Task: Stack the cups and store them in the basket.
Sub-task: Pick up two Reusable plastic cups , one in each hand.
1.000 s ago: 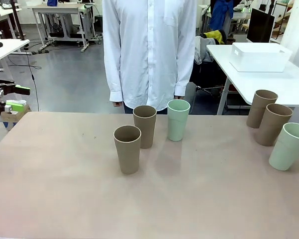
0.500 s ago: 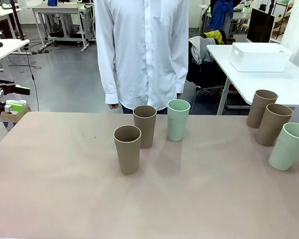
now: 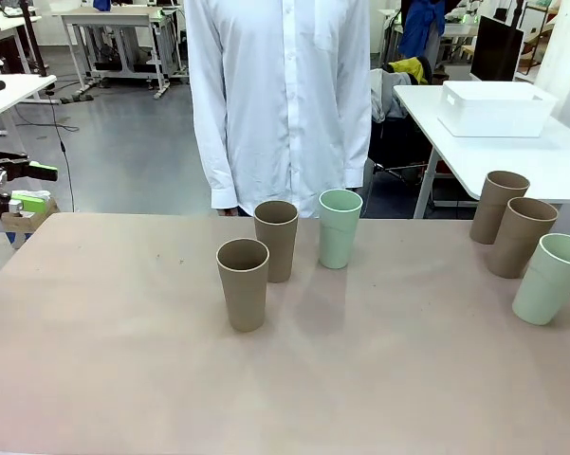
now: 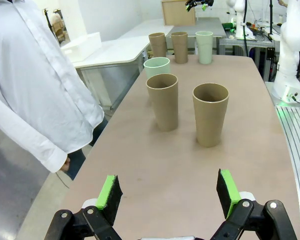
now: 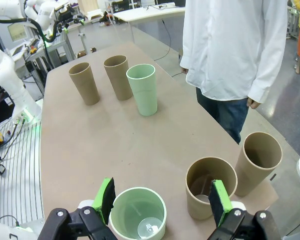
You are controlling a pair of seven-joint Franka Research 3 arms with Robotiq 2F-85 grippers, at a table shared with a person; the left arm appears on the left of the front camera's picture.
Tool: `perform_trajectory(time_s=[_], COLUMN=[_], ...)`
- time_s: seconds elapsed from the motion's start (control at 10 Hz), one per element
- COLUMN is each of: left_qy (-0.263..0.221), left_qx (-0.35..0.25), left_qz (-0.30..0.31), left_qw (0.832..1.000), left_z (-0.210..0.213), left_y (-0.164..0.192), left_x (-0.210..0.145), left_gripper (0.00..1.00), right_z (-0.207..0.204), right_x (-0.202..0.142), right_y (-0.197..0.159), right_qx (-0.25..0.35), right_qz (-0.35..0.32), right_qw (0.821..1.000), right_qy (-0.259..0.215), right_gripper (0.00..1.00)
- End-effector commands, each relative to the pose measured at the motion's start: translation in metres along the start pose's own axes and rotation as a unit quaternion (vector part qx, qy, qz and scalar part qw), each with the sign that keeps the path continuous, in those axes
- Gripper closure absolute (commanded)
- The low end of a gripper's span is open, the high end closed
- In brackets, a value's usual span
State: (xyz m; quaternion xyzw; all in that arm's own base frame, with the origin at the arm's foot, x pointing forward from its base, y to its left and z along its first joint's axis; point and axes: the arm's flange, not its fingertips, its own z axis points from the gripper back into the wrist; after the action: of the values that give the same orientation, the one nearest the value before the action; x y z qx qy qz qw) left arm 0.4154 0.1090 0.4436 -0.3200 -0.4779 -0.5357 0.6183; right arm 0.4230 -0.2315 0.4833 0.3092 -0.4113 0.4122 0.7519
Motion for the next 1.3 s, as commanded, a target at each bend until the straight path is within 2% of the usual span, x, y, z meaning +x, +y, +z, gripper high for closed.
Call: perform_trajectory(time_s=[0.0, 0.7, 0.8, 1.0, 1.2], left_qy=[-0.001, 0.000, -0.022, -0.047, -0.045], left_qx=[0.001, 0.000, -0.007, -0.022, -0.040], left_qz=[-0.002, 0.000, 0.006, 0.007, 0.010], left_qw=[1.000, 1.000, 1.000, 0.999, 0.998], left_z=[0.000, 0.000, -0.010, -0.032, -0.061], left_y=[0.000, 0.000, -0.011, -0.030, -0.039], left_x=[0.002, 0.000, 0.004, 0.007, 0.004], left_gripper=[0.00, 0.00, 0.00, 0.00, 0.00], right_z=[0.000, 0.000, 0.010, 0.026, 0.037], right_x=[0.001, 0.000, -0.001, -0.013, -0.033], right_y=[0.000, 0.000, -0.024, -0.060, -0.079], right_qx=[-0.001, 0.000, 0.043, 0.081, 0.112], right_qz=[0.002, 0.000, 0.008, 0.036, 0.055], right_qw=[1.000, 1.000, 0.999, 0.995, 0.990], right_qy=[-0.001, 0.000, -0.012, -0.041, -0.062], right_gripper=[0.00, 0.00, 0.00, 0.00, 0.00])
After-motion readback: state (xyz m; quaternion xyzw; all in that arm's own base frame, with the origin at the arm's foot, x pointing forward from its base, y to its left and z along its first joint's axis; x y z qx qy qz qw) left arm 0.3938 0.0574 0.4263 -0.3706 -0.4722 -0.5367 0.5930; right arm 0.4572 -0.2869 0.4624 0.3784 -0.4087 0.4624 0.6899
